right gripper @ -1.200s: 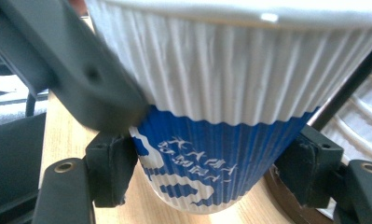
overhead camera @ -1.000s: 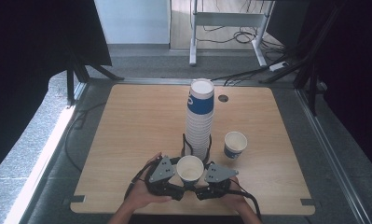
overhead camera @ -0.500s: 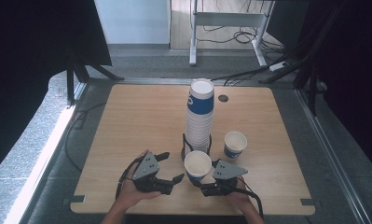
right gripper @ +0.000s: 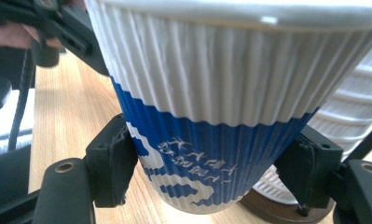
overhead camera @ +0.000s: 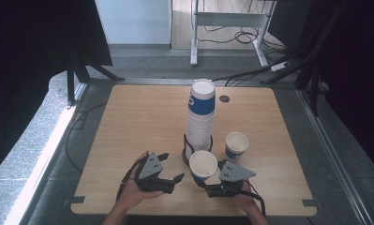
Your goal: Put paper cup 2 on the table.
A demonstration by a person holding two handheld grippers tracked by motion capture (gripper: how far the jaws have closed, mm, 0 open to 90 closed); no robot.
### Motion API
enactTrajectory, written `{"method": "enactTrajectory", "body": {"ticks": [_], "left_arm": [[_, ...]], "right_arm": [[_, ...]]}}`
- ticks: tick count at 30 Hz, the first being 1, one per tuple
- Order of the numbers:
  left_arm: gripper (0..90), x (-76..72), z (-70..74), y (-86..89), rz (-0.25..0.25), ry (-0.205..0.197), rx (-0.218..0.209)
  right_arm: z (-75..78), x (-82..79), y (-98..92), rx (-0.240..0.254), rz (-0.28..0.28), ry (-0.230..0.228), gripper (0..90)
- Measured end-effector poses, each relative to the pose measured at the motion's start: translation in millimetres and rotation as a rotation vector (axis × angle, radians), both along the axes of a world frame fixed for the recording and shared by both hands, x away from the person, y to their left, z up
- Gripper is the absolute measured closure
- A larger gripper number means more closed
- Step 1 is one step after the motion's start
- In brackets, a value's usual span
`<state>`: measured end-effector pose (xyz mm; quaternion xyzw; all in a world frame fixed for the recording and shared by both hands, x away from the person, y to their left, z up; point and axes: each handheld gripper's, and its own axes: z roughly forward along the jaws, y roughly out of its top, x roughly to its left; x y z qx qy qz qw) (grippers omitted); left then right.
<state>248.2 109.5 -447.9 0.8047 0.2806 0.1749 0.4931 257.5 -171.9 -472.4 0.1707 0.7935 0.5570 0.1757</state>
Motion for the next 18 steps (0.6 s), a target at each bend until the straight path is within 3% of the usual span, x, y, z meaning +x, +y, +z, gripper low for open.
{"method": "enactTrajectory", "body": {"ticks": [18], "left_arm": [[14.6,4.6,-6.2,1.1,0.042,0.037,0.038]], "right_arm": [[31.0,-14.8,-46.2,0.066,-0.098,-0.083,27.8]]}}
